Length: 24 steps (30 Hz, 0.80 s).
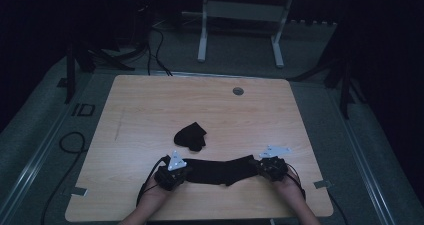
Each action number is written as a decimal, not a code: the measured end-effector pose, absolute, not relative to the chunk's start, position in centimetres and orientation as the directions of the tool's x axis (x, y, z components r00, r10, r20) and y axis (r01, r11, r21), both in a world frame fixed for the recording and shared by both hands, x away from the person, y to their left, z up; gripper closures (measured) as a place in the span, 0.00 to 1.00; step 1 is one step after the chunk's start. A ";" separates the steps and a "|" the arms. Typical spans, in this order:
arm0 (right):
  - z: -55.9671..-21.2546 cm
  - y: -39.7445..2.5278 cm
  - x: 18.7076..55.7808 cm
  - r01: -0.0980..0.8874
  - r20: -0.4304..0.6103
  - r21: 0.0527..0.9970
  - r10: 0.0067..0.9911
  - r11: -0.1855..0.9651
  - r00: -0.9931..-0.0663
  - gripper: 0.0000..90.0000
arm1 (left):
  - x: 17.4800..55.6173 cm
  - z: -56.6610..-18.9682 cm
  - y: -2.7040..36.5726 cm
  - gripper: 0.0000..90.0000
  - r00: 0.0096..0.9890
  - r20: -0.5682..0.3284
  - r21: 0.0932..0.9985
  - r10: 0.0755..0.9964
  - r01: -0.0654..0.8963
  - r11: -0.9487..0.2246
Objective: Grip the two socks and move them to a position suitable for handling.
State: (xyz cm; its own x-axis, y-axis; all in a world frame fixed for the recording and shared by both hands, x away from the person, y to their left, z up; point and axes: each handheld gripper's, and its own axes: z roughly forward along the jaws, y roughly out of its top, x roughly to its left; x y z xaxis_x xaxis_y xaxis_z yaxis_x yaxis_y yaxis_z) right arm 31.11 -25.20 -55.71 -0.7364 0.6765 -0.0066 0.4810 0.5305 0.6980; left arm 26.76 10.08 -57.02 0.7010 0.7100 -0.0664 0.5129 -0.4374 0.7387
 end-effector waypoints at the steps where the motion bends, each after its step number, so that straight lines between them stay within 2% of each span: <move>1: -55.8 -25.3 30.9 0.480 -0.003 0.702 0.677 0.526 -0.736 0.96 | 26.7 -57.1 10.2 0.99 0.704 -0.077 0.741 0.706 0.514 -0.432; 12: -56.0 -26.3 28.1 0.499 0.055 0.718 0.675 0.485 -0.735 0.94 | 24.1 -57.1 10.2 0.99 0.730 -0.102 0.739 0.676 0.510 -0.440; 24: -56.1 -27.0 25.8 0.504 0.066 0.717 0.673 0.481 -0.736 0.94 | 22.1 -57.3 10.0 0.99 0.750 -0.130 0.741 0.649 0.508 -0.439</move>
State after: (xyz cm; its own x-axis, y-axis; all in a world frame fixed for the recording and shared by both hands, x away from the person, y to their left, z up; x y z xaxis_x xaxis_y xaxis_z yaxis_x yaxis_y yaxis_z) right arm 25.80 -26.99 -56.06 -0.7363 0.6735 0.0660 0.5042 0.4809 0.7173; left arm 22.10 10.05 -57.28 0.7497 0.6488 -0.1303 0.5083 -0.4385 0.7412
